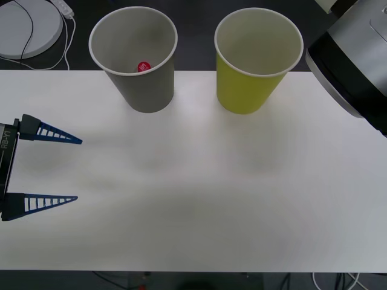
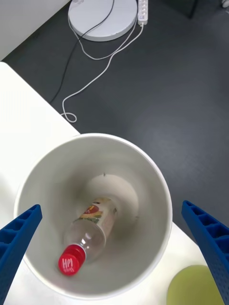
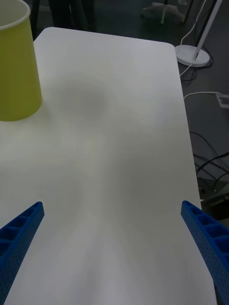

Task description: Put the can into the green bin and the plastic bottle into the gray bin

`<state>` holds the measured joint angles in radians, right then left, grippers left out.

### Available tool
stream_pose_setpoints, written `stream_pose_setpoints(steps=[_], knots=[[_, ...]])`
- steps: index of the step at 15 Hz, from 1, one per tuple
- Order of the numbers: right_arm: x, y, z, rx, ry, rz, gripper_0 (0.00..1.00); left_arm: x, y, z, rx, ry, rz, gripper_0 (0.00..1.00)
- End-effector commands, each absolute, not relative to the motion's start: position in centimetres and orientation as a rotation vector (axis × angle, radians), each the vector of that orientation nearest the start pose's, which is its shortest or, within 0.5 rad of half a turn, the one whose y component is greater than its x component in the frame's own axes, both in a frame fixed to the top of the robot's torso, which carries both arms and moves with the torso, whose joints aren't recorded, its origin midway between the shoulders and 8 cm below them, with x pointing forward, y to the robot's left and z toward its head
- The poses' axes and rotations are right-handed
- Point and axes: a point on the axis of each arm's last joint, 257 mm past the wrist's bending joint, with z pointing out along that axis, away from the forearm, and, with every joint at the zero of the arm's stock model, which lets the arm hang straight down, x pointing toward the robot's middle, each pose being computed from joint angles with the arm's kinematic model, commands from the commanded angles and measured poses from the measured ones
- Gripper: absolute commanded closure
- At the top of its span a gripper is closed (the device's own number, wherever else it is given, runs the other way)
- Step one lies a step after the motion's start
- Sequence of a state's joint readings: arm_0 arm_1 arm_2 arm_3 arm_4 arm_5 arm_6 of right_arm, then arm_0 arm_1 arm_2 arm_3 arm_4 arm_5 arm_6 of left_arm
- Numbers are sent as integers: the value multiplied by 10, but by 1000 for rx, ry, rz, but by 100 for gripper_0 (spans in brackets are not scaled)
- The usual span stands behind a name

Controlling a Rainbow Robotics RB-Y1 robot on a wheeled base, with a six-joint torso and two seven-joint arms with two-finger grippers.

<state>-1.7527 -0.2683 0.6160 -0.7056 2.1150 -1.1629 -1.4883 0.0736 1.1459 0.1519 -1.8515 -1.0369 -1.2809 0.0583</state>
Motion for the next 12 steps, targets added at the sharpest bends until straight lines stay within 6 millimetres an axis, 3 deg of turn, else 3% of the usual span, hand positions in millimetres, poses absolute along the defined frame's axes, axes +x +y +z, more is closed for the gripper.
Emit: stream_pose_setpoints(steps=[1,12], knots=[[606,93,84,-988,2028,181,0,336,248,-129,1572,1484,-545,0],[570,48,61,-1139,1959,204,0,336,248,-129,1572,1484,-545,0]])
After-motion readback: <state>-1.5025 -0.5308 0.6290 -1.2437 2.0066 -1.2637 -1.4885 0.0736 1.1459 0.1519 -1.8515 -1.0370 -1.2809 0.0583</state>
